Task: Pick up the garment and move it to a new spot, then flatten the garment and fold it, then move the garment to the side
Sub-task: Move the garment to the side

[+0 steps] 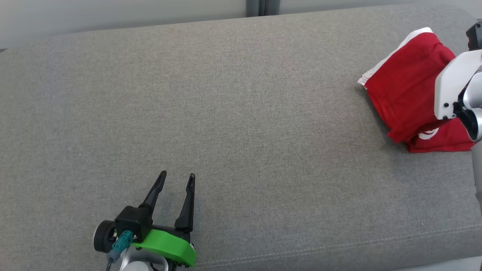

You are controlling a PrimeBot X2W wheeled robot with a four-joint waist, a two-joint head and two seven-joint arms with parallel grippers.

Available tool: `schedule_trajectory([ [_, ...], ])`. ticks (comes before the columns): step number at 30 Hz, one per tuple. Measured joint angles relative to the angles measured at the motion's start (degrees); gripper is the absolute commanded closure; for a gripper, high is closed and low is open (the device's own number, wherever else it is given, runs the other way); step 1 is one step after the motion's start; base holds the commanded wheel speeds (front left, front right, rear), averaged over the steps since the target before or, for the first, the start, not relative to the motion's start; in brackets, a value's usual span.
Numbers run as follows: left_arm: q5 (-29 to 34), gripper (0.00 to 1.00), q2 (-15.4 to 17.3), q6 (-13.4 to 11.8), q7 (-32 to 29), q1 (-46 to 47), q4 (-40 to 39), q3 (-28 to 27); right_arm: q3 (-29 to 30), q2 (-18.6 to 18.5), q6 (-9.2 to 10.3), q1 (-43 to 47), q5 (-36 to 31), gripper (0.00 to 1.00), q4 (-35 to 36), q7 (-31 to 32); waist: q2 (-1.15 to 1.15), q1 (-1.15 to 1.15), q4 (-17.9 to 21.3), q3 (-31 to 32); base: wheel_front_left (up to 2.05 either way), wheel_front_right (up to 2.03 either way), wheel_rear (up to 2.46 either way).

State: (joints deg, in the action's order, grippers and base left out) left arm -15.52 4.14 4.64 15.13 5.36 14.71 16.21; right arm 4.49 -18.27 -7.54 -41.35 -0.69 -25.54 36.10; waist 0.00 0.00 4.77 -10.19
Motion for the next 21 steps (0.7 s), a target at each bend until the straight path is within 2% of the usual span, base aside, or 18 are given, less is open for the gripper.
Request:
schedule_trajectory([
  [10,0.5,0.00,1.1,0.3,-0.4,1.1,-0.3,0.7,6.8,-2.1,0.00,1.2,-6.2,1.00,-2.1,-3.0,0.00,0.00,-0.8,-2.5,0.00,0.00,0.00],
  [14,0.6,0.00,1.7,0.3,-0.9,1.6,-1.0,0.9,9.0,-3.0,0.00,1.0,-10.4,1.00,-4.8,-5.5,0.00,0.00,-1.5,-3.9,0.00,0.00,0.00],
  [18,1.0,0.00,2.0,0.2,-1.2,2.2,-1.6,1.4,8.9,-5.5,0.00,0.4,-14.9,1.00,-8.7,-7.8,0.00,0.00,-2.1,-5.3,0.00,0.00,0.00],
  [21,1.0,0.00,2.1,0.3,-1.5,2.7,-1.9,2.1,11.1,-6.8,0.00,-1.1,-17.5,1.00,-11.2,-9.4,0.00,0.00,-2.7,-6.1,0.00,0.00,0.00],
])
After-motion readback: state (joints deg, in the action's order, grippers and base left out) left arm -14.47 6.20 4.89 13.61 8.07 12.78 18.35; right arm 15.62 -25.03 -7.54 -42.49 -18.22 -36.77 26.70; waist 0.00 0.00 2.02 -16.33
